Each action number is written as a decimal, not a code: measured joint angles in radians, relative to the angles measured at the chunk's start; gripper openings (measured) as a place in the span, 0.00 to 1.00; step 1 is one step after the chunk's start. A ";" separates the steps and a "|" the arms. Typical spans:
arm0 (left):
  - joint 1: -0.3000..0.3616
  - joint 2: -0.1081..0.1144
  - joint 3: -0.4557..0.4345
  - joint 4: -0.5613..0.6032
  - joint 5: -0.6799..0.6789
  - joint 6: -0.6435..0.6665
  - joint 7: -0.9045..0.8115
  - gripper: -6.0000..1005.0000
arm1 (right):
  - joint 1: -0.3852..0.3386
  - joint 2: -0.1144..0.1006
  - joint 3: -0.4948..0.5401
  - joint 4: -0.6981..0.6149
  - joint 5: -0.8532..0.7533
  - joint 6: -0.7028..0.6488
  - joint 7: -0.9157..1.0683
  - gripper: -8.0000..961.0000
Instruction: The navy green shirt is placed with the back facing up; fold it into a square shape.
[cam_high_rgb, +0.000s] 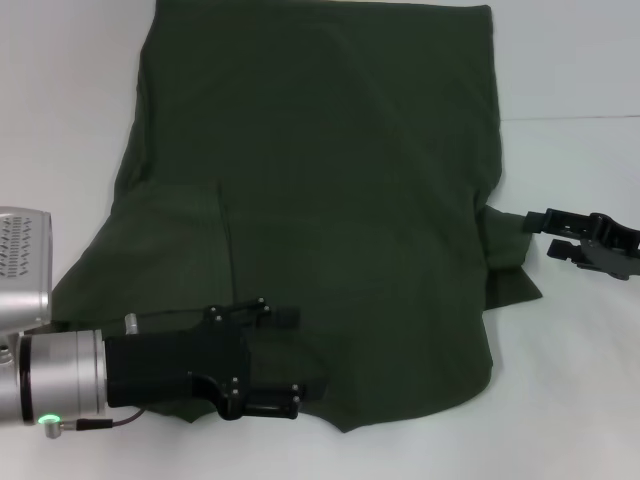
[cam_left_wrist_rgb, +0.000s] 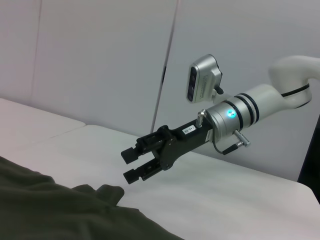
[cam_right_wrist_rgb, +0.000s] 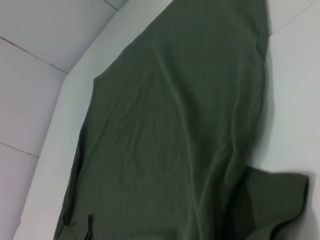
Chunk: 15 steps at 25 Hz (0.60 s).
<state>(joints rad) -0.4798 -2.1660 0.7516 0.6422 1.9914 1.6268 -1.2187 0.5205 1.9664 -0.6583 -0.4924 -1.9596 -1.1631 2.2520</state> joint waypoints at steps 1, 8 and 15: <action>0.000 0.000 0.000 0.000 0.000 0.000 0.000 0.91 | 0.003 0.001 0.000 0.001 0.000 0.003 0.000 0.86; 0.002 0.000 0.000 0.000 0.000 -0.006 0.001 0.91 | 0.024 0.014 -0.010 0.026 -0.001 0.062 -0.007 0.83; 0.003 0.000 -0.001 0.001 0.001 -0.012 0.001 0.91 | 0.053 0.035 -0.044 0.052 -0.001 0.130 -0.017 0.80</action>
<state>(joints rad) -0.4767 -2.1660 0.7509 0.6428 1.9924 1.6151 -1.2178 0.5733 2.0009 -0.7021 -0.4403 -1.9606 -1.0326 2.2352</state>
